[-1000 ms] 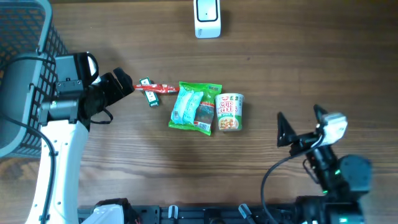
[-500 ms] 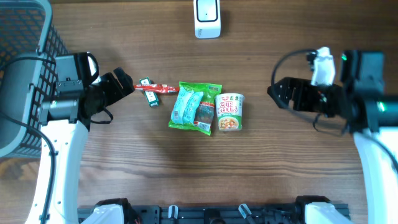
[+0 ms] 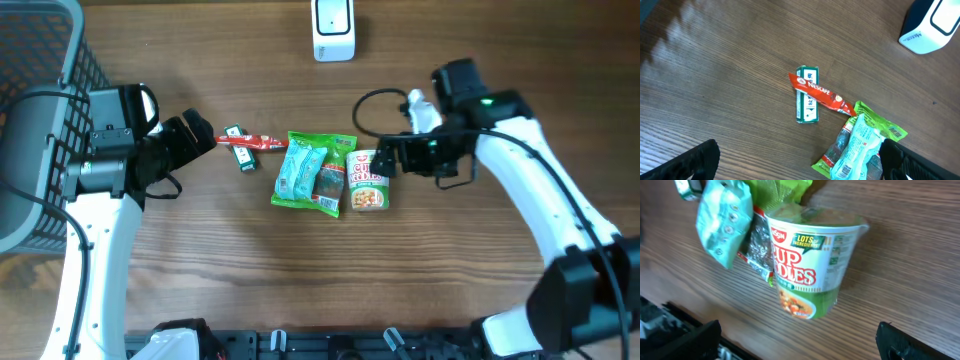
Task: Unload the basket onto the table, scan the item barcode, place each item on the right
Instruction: 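Reach the right gripper to the noodle cup and grasp it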
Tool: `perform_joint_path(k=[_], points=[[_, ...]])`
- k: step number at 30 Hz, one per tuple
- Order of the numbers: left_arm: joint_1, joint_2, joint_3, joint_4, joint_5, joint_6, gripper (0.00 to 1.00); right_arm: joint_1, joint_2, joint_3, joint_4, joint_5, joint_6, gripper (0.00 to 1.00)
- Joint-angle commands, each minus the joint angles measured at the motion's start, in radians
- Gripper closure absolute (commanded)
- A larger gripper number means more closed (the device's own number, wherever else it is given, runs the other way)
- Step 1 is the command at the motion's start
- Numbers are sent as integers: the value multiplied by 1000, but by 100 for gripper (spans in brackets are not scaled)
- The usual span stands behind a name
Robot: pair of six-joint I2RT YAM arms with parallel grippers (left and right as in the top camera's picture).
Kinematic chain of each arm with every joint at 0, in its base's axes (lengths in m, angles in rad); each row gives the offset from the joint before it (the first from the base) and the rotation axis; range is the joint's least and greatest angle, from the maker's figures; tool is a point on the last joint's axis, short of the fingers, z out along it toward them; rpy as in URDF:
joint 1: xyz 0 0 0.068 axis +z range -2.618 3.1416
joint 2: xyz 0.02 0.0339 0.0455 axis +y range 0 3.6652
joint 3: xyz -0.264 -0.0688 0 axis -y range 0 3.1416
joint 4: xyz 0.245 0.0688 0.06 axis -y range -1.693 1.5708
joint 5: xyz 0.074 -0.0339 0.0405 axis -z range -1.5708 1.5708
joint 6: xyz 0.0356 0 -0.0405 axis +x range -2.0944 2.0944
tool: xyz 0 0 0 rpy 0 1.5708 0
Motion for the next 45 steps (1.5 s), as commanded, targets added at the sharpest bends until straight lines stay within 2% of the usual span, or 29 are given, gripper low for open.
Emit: perform_joint_path(k=[1, 9, 13, 18, 22, 31, 36, 41, 42, 43, 45], points=[[-3, 4, -1, 2, 8, 9, 0, 30, 66, 10, 23, 36, -10, 0], [-3, 4, -1, 2, 8, 9, 0, 71, 133, 9, 85, 73, -5, 0], [-3, 4, -1, 2, 8, 9, 0, 93, 135, 2, 108, 97, 35, 0], [-3, 4, -1, 2, 8, 9, 0, 140, 135, -87, 231, 216, 146, 0], [-3, 4, -1, 2, 8, 9, 0, 152, 130, -144, 303, 219, 192, 0], [-3, 4, -1, 2, 8, 9, 0, 153, 130, -229, 412, 199, 162, 0], [-3, 4, -1, 2, 8, 9, 0, 153, 130, -229, 459, 143, 163, 11], [-3, 4, -1, 2, 8, 9, 0, 153, 130, -229, 472, 144, 145, 11], [-3, 4, -1, 2, 8, 9, 0, 153, 130, -229, 472, 146, 135, 10], [-3, 4, -1, 2, 8, 9, 0, 153, 130, -229, 472, 153, 137, 4], [-3, 4, -1, 2, 8, 9, 0, 153, 130, -229, 469, 159, 136, 3]])
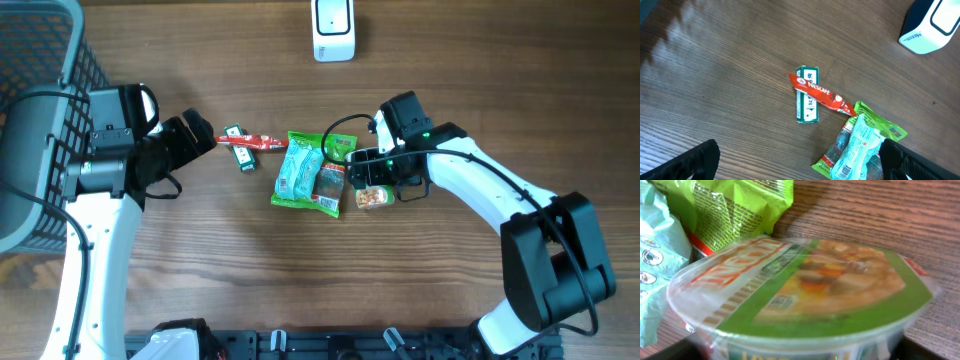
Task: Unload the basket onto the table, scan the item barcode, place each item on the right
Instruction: 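Reach the right gripper to the noodle cup and grasp it, then lift the noodle cup and hold it up to the white scanner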
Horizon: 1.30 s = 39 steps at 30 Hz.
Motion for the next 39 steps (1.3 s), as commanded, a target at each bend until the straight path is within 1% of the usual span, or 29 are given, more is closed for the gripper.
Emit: perform_joint_path(k=[1, 5, 8, 10, 14, 17, 22, 24, 26, 29, 31, 36, 37, 38, 39], points=[[-3, 4, -1, 2, 8, 9, 0, 3, 13, -7, 1, -12, -19, 3], [-3, 4, -1, 2, 8, 9, 0, 1, 13, -7, 2, -12, -17, 8], [-3, 4, -1, 2, 8, 9, 0, -5, 12, 4, 4, -13, -16, 17], [-3, 4, -1, 2, 8, 9, 0, -16, 6, 11, 0, -13, -17, 20], [-3, 4, -1, 2, 8, 9, 0, -35, -25, 11, -18, -29, -35, 22], [-3, 4, -1, 2, 8, 9, 0, -47, -76, 14, -21, -107, -74, 23], [-3, 4, -1, 2, 8, 9, 0, -130, -233, 33, -72, -324, -98, 25], [-3, 4, -1, 2, 8, 9, 0, -196, -294, 33, -86, -484, -99, 30], [-3, 4, -1, 2, 8, 9, 0, -258, -326, 33, -98, -615, -107, 31], [-3, 4, -1, 2, 8, 9, 0, -332, -331, 31, -105, -834, -153, 32], [-3, 4, -1, 2, 8, 9, 0, -355, -320, 25, -102, -945, -172, 32], [-3, 4, -1, 2, 8, 9, 0, -360, -277, 23, -95, -1184, -259, 30], [-3, 4, -1, 2, 8, 9, 0, -360, -259, 23, -77, -1299, -282, 30], [-3, 4, -1, 2, 8, 9, 0, -360, -251, 23, -60, -1342, -282, 30], [-3, 4, -1, 2, 8, 9, 0, -358, -244, 24, -37, -1350, -249, 30]])
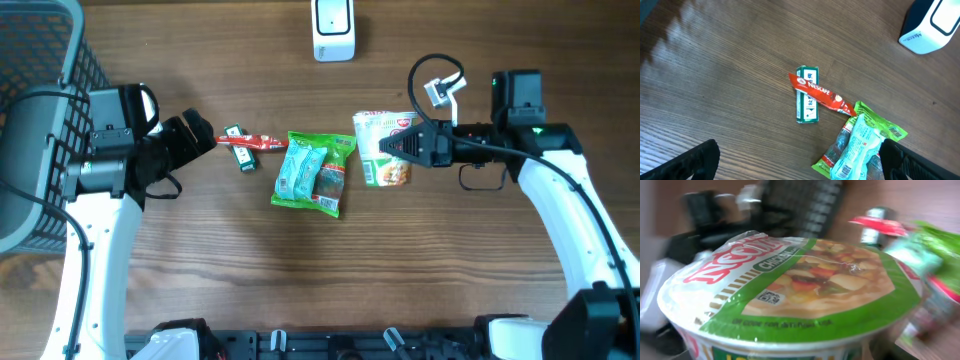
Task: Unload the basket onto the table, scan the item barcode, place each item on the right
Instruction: 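Lift the noodle cup and hold it up to the white scanner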
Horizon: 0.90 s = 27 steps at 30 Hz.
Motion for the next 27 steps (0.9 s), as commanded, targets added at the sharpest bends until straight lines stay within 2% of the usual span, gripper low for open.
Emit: perform_joint_path(k=[1, 4, 10, 13, 18, 21, 24, 27], points=[[-3, 4, -1, 2, 8, 9, 0, 3, 37, 11, 66, -266, -10, 30], [-3, 4, -1, 2, 8, 9, 0, 14, 40, 11, 128, -266, 77, 30], [-3, 4, -1, 2, 8, 9, 0, 41, -14, 11, 356, -266, 389, 32], [-3, 4, -1, 2, 8, 9, 0, 66, -72, 11, 561, -266, 595, 32], [-3, 4, -1, 2, 8, 9, 0, 114, -174, 11, 1099, -254, 1086, 31], [-3, 4, -1, 2, 8, 9, 0, 119, -206, 11, 1335, -212, 1287, 31], [-3, 4, -1, 2, 8, 9, 0, 118, -214, 11, 1493, -188, 1408, 31], [-3, 4, -1, 2, 8, 9, 0, 118, -212, 11, 1521, -180, 1427, 31]])
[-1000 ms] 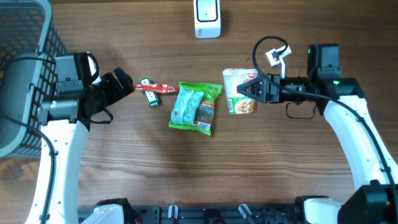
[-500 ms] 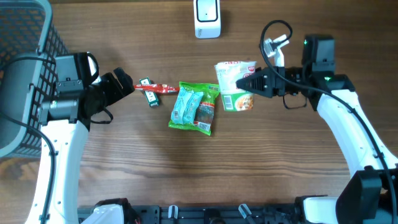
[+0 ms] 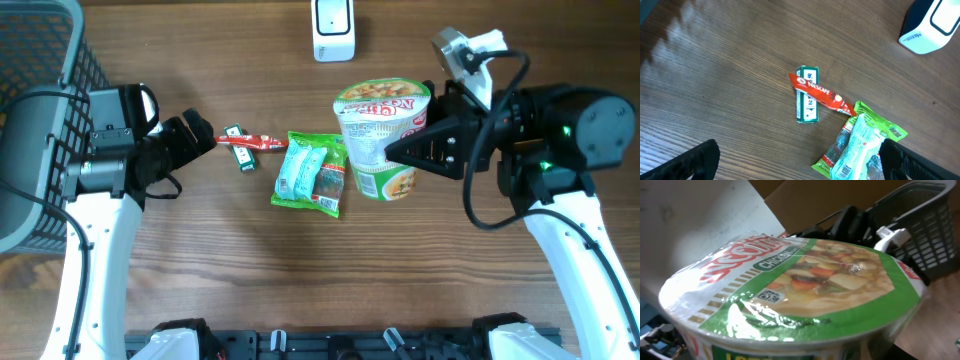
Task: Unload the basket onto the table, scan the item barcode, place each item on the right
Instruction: 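Lift the noodle cup and hold it up to the white scanner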
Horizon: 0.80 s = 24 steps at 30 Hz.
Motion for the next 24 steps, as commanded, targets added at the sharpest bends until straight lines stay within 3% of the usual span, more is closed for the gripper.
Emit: perform_joint_path(k=[1, 11, 24], points=[[-3, 4, -1, 2, 8, 9, 0, 0, 16, 7, 12, 24, 169, 31], [-3, 4, -1, 2, 8, 9, 0, -11, 103, 7, 12, 121, 194, 31], [-3, 4, -1, 2, 8, 9, 0, -37, 234, 15, 63, 29, 203, 32]])
